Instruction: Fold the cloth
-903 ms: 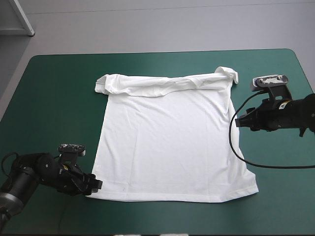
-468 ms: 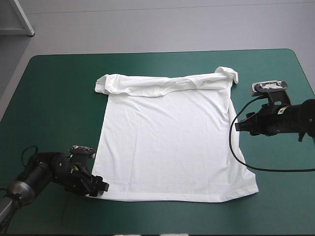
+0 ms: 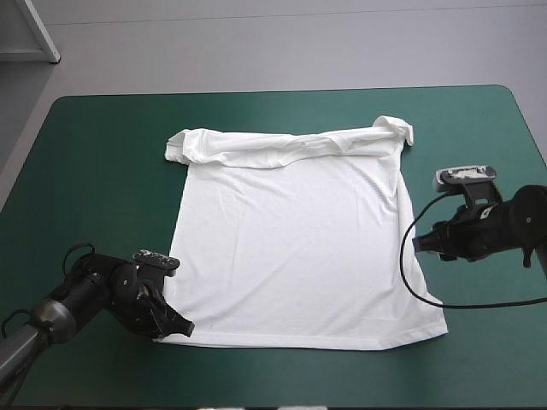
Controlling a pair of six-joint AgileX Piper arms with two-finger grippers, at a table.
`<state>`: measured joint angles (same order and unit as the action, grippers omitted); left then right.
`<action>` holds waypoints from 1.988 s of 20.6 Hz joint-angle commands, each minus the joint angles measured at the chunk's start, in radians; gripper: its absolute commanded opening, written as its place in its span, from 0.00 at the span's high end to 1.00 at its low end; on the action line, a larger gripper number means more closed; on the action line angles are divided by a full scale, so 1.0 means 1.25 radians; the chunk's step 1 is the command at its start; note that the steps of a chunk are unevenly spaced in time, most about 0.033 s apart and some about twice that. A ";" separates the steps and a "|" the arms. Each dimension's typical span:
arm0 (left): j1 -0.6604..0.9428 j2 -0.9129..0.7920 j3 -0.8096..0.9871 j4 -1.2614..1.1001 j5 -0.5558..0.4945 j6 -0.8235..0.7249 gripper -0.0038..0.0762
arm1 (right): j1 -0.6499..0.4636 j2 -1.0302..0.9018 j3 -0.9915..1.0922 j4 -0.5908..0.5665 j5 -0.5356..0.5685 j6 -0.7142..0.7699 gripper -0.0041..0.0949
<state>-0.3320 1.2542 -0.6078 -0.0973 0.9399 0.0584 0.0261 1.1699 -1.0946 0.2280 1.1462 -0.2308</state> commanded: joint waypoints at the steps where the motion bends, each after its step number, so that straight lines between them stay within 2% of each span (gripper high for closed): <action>1: -0.004 0.021 0.016 0.041 -0.046 -0.009 0.93 | -0.005 -0.017 0.067 -0.011 -0.020 0.014 0.54; 6: -0.004 0.021 0.016 0.039 -0.053 -0.002 0.93 | -0.005 -0.017 0.202 -0.028 -0.053 0.014 0.53; 8: -0.004 0.021 0.016 0.039 -0.053 -0.002 0.93 | -0.005 -0.017 0.219 -0.026 -0.054 0.014 0.49; 10: -0.004 0.021 0.016 0.039 -0.053 -0.002 0.93 | -0.005 -0.017 0.232 -0.017 -0.053 0.007 0.40; 12: -0.004 0.021 0.016 0.036 -0.054 -0.002 0.93 | -0.005 -0.017 0.266 -0.018 -0.085 0.007 0.24; 18: -0.004 0.021 0.016 0.036 -0.055 -0.002 0.93 | -0.005 -0.017 0.324 -0.018 -0.176 0.010 0.26; 21: -0.004 0.021 0.016 0.036 -0.056 -0.002 0.93 | -0.005 -0.003 0.324 -0.010 -0.179 0.002 0.35; 24: -0.004 0.021 0.016 0.036 -0.058 -0.002 0.93 | -0.003 0.046 0.327 0.034 -0.184 -0.028 0.36; 28: -0.004 0.021 0.016 0.036 -0.058 -0.002 0.93 | -0.003 0.105 0.327 0.036 -0.170 -0.037 0.37; 29: -0.004 0.021 0.016 0.036 -0.058 -0.002 0.93 | -0.003 0.122 0.327 0.038 -0.158 -0.037 0.42; 30: -0.004 0.021 0.016 0.036 -0.058 -0.002 0.93 | -0.003 0.138 0.327 0.038 -0.144 -0.044 0.58; 31: -0.004 0.021 0.016 0.036 -0.059 -0.002 0.93 | -0.003 0.142 0.327 0.039 -0.140 -0.044 0.68; 32: -0.004 0.021 0.016 0.036 -0.065 -0.002 0.93 | -0.003 0.142 0.327 0.048 -0.142 -0.061 0.89; 33: -0.004 0.021 0.015 0.036 -0.071 -0.002 0.93 | -0.003 0.142 0.327 0.049 -0.150 -0.064 0.98; 37: -0.002 -0.071 -0.015 0.042 -0.093 -0.011 0.93 | -0.002 0.106 0.278 0.105 -0.166 -0.117 0.96; 41: -0.002 -0.157 -0.169 0.067 -0.119 -0.011 0.93 | -0.002 0.008 0.107 0.154 -0.181 -0.160 0.96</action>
<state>-0.3320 1.1061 -0.7024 -0.0381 0.8470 0.0548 0.0239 1.2559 -0.8278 0.3712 0.9485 -0.3914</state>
